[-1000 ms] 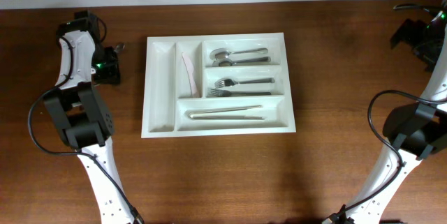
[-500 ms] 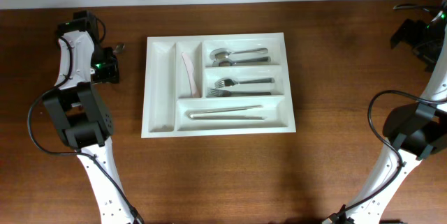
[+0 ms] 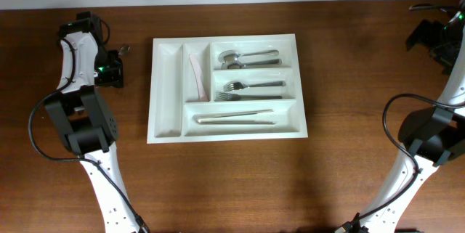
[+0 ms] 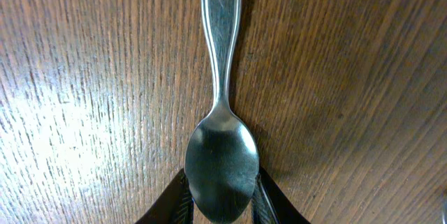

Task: Pack container
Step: 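Close the left gripper on the spoon bowl and lift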

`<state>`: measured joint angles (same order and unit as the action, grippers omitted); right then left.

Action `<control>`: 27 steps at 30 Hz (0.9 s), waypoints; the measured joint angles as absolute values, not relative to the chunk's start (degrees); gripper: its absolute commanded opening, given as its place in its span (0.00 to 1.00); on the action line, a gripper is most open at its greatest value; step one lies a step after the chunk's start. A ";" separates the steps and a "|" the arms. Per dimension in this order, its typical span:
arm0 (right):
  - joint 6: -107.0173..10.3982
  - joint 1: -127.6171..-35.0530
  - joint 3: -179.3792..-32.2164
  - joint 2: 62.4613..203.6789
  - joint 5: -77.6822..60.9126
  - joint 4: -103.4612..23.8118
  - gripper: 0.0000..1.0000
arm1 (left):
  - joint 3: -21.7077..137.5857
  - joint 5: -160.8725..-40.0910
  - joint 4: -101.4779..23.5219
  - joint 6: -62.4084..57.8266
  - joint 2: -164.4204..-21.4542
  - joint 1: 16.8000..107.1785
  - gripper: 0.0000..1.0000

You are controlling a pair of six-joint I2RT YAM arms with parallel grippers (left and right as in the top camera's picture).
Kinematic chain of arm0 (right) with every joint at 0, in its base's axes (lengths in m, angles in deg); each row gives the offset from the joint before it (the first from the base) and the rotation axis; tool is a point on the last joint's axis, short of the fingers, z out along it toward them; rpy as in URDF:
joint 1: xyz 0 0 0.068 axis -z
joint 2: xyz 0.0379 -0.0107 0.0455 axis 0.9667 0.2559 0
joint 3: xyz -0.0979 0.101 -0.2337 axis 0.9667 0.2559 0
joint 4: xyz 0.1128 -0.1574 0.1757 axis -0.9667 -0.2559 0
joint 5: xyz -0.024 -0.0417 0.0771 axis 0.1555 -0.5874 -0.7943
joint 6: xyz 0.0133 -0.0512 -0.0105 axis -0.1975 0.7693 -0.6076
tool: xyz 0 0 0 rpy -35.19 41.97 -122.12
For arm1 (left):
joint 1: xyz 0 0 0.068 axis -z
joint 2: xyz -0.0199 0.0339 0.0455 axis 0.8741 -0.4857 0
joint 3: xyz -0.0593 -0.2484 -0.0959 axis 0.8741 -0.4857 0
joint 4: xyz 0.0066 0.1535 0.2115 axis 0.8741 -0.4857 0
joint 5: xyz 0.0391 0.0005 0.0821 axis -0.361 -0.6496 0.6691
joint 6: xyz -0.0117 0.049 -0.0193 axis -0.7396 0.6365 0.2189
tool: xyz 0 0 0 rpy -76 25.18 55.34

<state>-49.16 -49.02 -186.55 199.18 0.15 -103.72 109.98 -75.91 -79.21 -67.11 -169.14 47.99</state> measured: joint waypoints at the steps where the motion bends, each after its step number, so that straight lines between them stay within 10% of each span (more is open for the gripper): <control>1: -49.18 -49.00 -186.55 199.18 0.17 -103.72 0.99 | 110.22 -75.91 -79.40 -66.67 -169.25 47.99 0.02; 27: -49.18 -49.02 -186.55 199.18 0.15 -103.72 0.99 | 121.87 -75.43 -84.25 -52.07 -172.70 47.95 0.02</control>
